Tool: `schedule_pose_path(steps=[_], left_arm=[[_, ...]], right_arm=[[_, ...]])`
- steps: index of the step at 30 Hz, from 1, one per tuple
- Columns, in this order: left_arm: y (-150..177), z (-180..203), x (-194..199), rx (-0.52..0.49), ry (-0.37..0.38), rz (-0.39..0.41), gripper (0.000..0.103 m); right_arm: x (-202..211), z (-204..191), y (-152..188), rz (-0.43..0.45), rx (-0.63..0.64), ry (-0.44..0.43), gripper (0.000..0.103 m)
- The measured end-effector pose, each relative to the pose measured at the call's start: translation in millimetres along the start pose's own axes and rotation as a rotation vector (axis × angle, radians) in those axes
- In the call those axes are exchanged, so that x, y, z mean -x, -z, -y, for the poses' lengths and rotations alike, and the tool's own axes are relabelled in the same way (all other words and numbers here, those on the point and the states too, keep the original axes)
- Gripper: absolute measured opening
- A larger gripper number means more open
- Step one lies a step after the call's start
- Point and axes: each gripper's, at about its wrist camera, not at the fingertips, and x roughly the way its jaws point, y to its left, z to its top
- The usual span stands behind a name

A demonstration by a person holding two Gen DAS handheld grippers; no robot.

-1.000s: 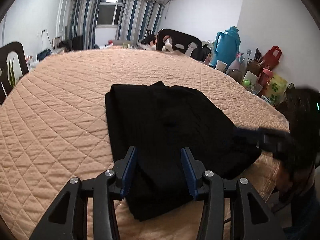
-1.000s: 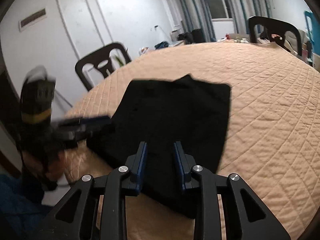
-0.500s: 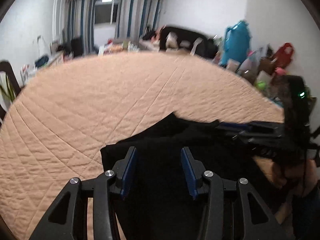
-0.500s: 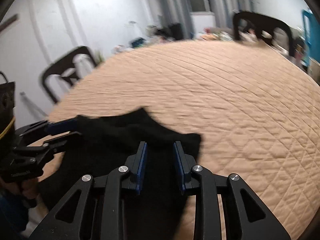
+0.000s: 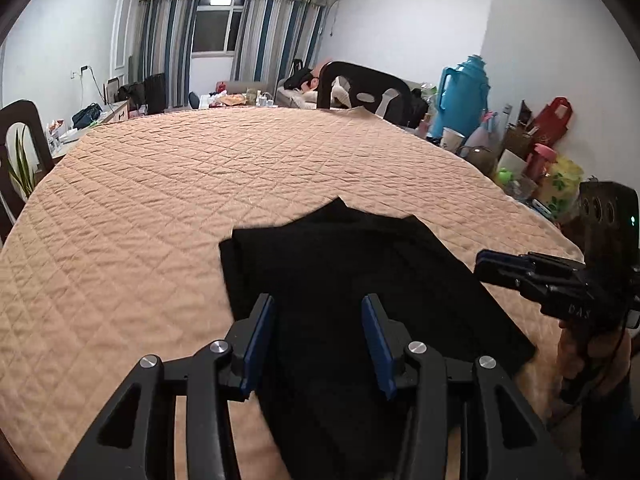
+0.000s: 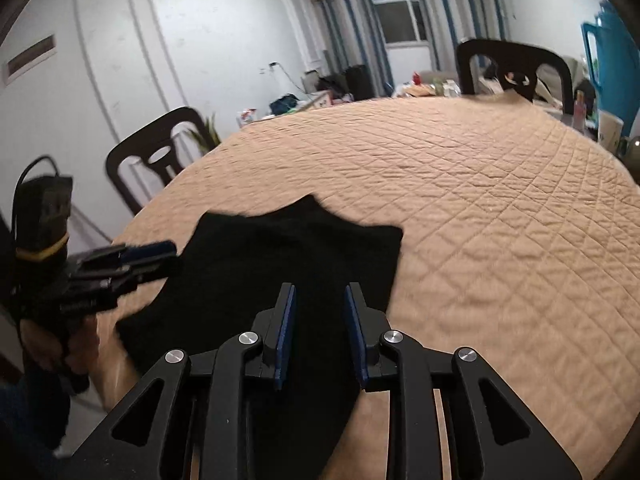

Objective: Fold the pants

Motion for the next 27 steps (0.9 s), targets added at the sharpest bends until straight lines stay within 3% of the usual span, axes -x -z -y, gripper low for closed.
schedule_pose_path(steps=[7, 15, 20, 23, 27], left_arm=[[31.6, 5.1, 12.2, 0.02, -0.032, -0.007, 0.048], [45.4, -8.1, 8.1, 0.118, 0.018, 0.022, 0.05], [37.0, -8.5, 12.0, 0.097, 0.003, 0.007, 0.049], [30.0, -14.2, 10.5, 0.108, -0.009, 0.006, 0.049], [22.4, -24.9, -1.2, 0.157, 0.023, -0.004, 0.049]], right_arm=[[14.8, -30.8, 36.7, -0.016, 0.099, 0.024, 0.026], [7.0, -30.7, 53.7, 0.026, 0.143, 0.045, 0.026], [11.9, -19.6, 42.7, -0.011, 0.064, -0.009, 0.027], [17.8, -5.9, 35.5, 0.014, -0.018, -0.035, 0.029], [15.0, 14.4, 28.1, 0.013, -0.131, -0.081, 0.044]])
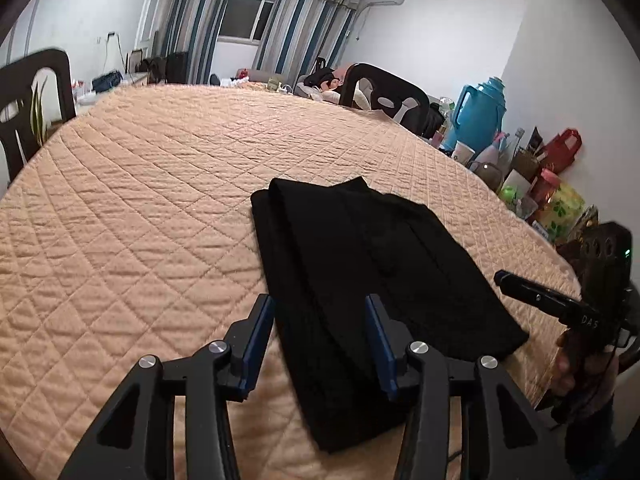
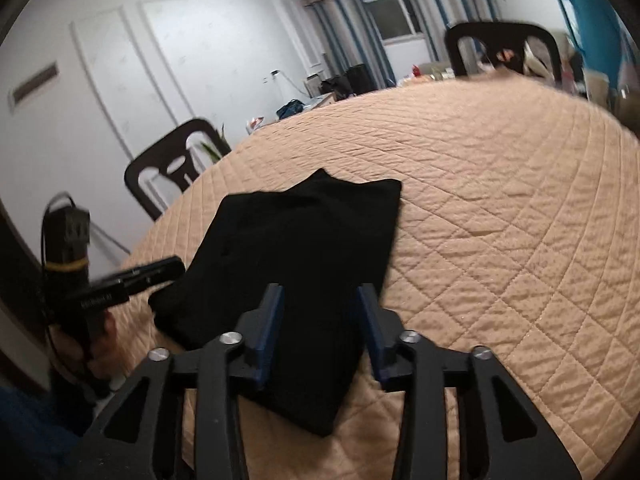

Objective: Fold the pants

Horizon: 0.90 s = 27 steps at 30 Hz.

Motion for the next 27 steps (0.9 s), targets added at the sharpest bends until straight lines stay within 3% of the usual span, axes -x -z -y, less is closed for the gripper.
schedule_pose_path(steps=[9, 16, 23, 27], left_arm=[[-15.5, -29.0, -29.6, 0.185, 0.089, -0.06, 0.051], [-18.8, -29.2, -39.5, 0.232, 0.112, -0.066, 0.053], [7.3, -20.8, -16.5, 0.23, 0.119, -0.051, 0.053], [0.6, -18.5, -21.0, 0.227, 0.101, -0.067, 0.054]], right_arm=[[-27.6, 36.1, -20.6, -0.07, -0.167, -0.057, 0.044], [-47.5, 39.9, -28.9, -0.112, -0.233, -0.095, 0.044], [-33.1, 28.3, -6.7, -0.126, -0.212, -0.141, 0.045], [-31.3, 26.2, -5.5, -0.128, -0.193, -0.133, 0.045]])
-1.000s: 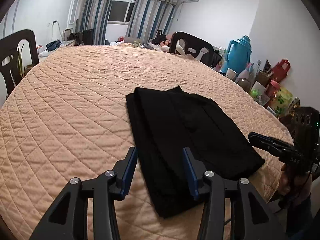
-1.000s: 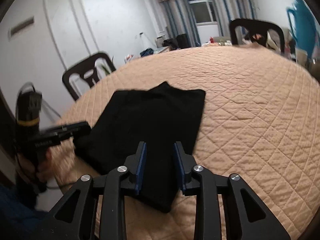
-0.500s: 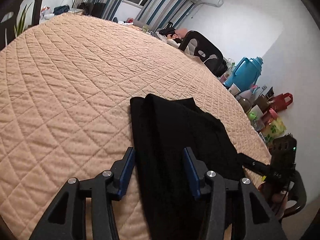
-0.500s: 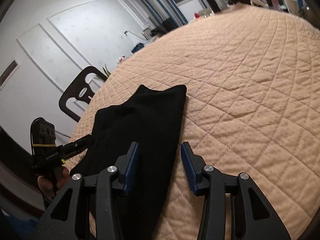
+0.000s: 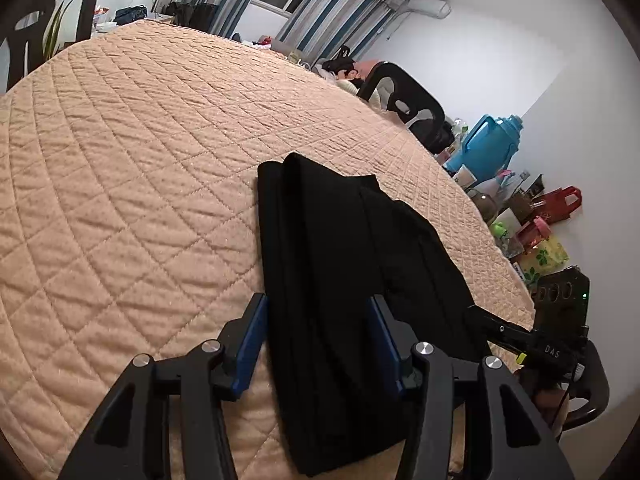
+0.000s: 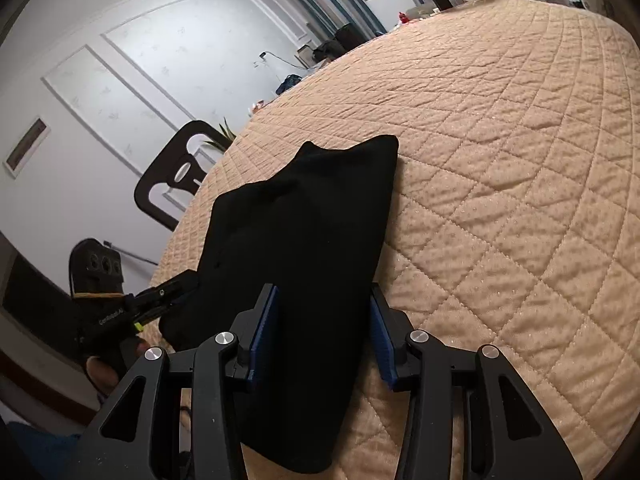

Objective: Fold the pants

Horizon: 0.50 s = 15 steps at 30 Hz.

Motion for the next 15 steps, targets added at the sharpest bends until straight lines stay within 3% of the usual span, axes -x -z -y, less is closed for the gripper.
schedule_pose_path(steps=[4, 8, 15], left_arm=[[-16.7, -0.5, -14.0, 0.013, 0.012, -0.006, 0.054], [-13.0, 0.3, -12.2, 0.021, 0.008, -0.002, 0.053], [-6.2, -1.4, -6.5, 0.035, -0.013, 0.007, 0.043]], right_arm=[[-9.2, -0.6, -9.5, 0.007, -0.013, -0.015, 0.045], [-7.7, 0.7, -6.4, 0.017, -0.017, -0.015, 0.043], [-5.5, 1.8, -4.0, 0.017, -0.016, 0.0, 0.033]])
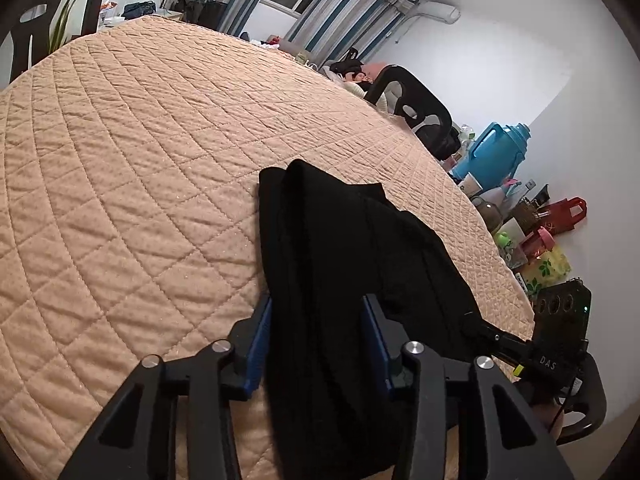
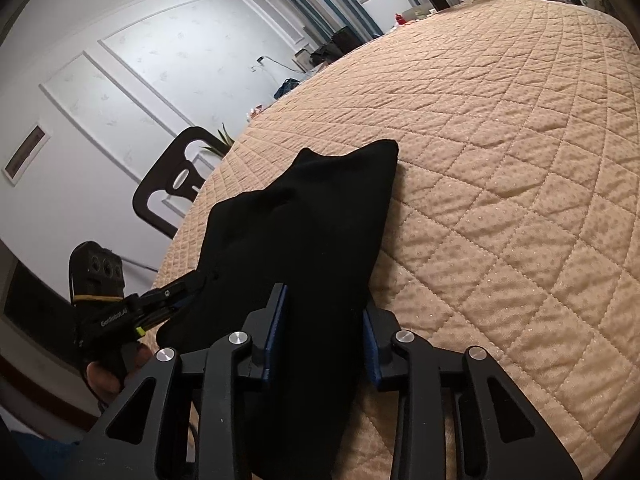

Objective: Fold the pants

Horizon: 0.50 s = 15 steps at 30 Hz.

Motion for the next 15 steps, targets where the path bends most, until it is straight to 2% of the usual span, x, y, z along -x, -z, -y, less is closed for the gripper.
schedule_pose_path(steps=[7, 15], left_arm=[[-3.9, 5.7, -0.7, -0.019, -0.012, 0.009, 0.031], [-8.7, 16.3, 14.0, -0.068, 0.01, 0.031, 0.023]], right_arm=[[0.5, -5.4, -4.4, 0.013, 0.024, 0.011, 0.02], [10.6, -18.2, -8.7, 0.047, 0.061, -0.008, 0.017]])
